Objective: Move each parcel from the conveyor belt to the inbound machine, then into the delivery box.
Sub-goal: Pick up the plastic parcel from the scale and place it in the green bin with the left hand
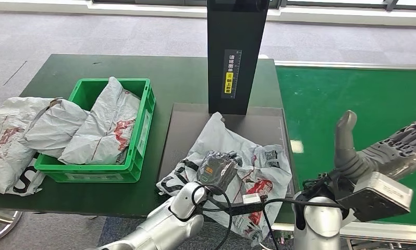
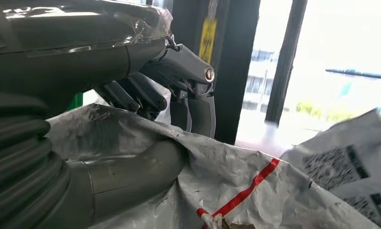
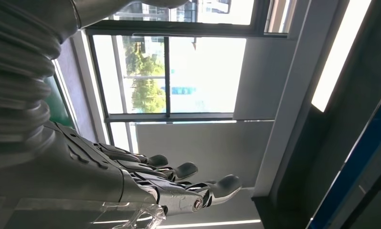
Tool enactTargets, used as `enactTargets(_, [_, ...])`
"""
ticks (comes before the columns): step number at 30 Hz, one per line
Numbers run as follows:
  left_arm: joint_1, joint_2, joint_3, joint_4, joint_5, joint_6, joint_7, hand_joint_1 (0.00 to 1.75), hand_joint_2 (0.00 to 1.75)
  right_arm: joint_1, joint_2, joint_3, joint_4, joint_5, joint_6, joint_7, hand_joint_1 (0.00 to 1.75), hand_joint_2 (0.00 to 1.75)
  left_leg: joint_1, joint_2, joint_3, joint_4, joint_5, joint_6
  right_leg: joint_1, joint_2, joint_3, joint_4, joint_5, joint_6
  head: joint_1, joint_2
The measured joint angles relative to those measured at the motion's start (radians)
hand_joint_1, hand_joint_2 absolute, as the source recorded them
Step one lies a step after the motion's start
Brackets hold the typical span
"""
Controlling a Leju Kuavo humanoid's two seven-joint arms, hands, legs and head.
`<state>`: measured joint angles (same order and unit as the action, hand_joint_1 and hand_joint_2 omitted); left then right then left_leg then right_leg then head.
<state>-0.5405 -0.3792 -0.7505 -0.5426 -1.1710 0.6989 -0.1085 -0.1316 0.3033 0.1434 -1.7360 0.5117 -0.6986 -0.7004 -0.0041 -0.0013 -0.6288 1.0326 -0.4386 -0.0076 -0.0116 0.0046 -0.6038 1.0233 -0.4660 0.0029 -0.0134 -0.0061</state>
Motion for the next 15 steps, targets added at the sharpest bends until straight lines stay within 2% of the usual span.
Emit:
enactTargets(5, [0.048,0.002,0.199,-0.17,-0.176,0.0,0.012,1.75,1.75,0.001,0.0,-0.001,0.008,0.0,0.0,0.0,0.0,1.75,0.0,0.0,0.0,0.0,0.0,0.0,0.0,0.0,0.0,0.0,0.0,0.0,0.0,0.0])
enactTargets(12, [0.09,0.003,0.385,-0.414,-0.267,0.001,-0.025,1.75,1.75,0.001,-0.002,-0.005,0.015,-0.001,0.0,0.0,0.0,1.75,0.0,0.0,0.0,0.0,0.001,-0.001,0.0,0.0,0.0,0.001,0.0,0.0,0.0,0.0])
enactTargets(15, [0.103,0.004,0.469,-0.526,-0.235,0.001,-0.071,1.75,1.75,0.004,-0.002,-0.009,0.017,-0.002,0.0,0.0,0.0,1.75,0.0,0.0,0.0,0.0,0.001,-0.001,0.0,0.0,0.0,0.001,0.0,0.0,0.0,0.0])
